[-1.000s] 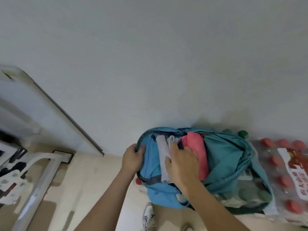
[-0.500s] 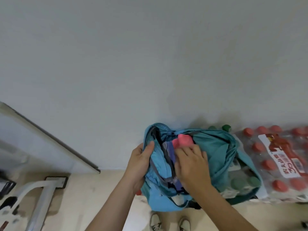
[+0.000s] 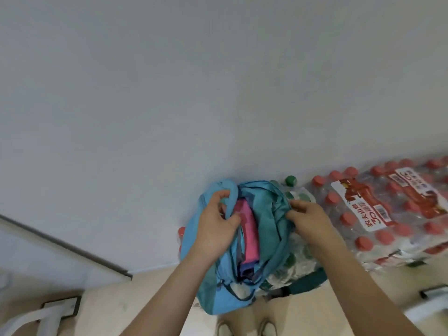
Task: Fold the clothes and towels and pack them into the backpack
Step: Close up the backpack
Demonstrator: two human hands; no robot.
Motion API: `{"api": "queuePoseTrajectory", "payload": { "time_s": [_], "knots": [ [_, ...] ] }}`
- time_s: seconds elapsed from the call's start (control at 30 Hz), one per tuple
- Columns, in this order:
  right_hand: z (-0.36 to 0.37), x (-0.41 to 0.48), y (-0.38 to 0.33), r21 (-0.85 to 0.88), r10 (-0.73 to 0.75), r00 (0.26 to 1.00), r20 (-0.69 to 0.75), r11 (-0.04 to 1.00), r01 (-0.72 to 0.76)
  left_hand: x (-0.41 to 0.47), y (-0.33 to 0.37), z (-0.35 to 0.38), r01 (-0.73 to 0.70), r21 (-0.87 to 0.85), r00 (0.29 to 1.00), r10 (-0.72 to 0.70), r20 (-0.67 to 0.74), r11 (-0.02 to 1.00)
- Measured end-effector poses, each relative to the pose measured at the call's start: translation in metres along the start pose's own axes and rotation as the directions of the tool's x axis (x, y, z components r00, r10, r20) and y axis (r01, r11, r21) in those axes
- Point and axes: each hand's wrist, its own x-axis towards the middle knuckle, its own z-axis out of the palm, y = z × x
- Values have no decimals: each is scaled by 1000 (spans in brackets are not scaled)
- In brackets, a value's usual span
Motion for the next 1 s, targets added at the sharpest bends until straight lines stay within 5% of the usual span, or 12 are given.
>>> {"api": "queuePoseTrajectory", "payload": {
  "time_s": [0.13, 0.2, 0.3, 0.43, 0.6, 0.7, 0.87, 0.9, 0.97, 1.0],
  "knots": [
    [3, -25, -15, 155, 55, 970, 238, 983, -93, -14, -1, 17, -162, 186, 987, 154, 53, 969],
    [8, -33, -19, 53, -22, 935, 353, 999, 3, -22, -8, 28, -229, 245, 970, 201, 135, 942],
    [18, -32, -19, -182, -196, 944, 267, 951, 249, -30, -12, 30, -173, 133, 956, 133, 263, 976],
    [20, -26, -19, -245, -245, 958, 148, 930, 276, -28, -10, 3, -64, 52, 896, 34, 443, 997],
    [16, -37, -26, -243, -255, 952, 166, 925, 290, 6, 10, -12, -233, 132, 888, 155, 433, 963],
    [16, -45, -27, -164, -207, 945, 254, 953, 254, 17, 9, 1, -108, 29, 905, 86, 417, 994],
    [27, -40, -2, -375, -190, 959, 209, 890, 258, 11, -7, 25, 88, -157, 923, -22, 383, 984],
    [30, -38, 2, -372, -204, 962, 179, 891, 258, 13, -4, 26, 40, -133, 917, 17, 399, 990],
    [33, -37, 3, -344, -231, 961, 149, 899, 270, 22, 4, 18, -289, 102, 876, 220, 429, 952],
    [33, -36, 2, -331, -255, 955, 151, 897, 292, 30, 9, 12, -504, 297, 808, 321, 494, 811]
  ]
}}
